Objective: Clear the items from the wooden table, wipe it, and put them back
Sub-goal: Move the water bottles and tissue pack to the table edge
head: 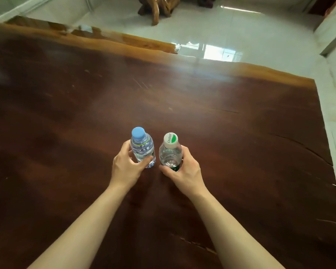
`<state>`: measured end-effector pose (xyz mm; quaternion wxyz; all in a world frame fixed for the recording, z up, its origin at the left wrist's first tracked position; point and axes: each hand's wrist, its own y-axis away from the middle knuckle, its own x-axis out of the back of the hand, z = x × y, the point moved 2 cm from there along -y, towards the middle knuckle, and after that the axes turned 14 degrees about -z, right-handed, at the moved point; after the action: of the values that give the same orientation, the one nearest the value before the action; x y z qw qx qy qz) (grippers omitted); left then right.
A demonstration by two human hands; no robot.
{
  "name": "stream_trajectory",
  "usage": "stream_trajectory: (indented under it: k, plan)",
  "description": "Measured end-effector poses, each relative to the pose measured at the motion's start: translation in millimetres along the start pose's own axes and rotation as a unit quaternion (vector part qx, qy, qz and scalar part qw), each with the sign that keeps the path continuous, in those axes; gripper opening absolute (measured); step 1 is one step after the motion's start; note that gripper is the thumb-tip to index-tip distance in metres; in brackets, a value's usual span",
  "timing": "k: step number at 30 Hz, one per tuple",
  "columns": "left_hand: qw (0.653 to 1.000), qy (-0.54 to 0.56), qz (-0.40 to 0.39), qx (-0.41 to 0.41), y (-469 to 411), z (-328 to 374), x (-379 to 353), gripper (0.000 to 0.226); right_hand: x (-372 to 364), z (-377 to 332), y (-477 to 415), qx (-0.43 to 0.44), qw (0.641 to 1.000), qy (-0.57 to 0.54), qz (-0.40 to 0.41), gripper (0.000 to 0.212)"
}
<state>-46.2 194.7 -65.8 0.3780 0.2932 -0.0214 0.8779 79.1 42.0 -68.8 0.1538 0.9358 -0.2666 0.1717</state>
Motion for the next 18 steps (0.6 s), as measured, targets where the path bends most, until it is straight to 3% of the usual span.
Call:
stream_trajectory:
  k: [7,18]
  plan:
    - [0.999,-0.046,0.004,-0.017,5.7,14.5,-3.7,0.048,23.8,10.9,22.2,-0.028,0.997,-0.034,0.07,0.064]
    - [0.985,-0.052,-0.131,-0.102,9.3,102.8,-108.1,0.052,114.7,55.5,132.3,-0.096,0.962,-0.042,0.252,0.06]
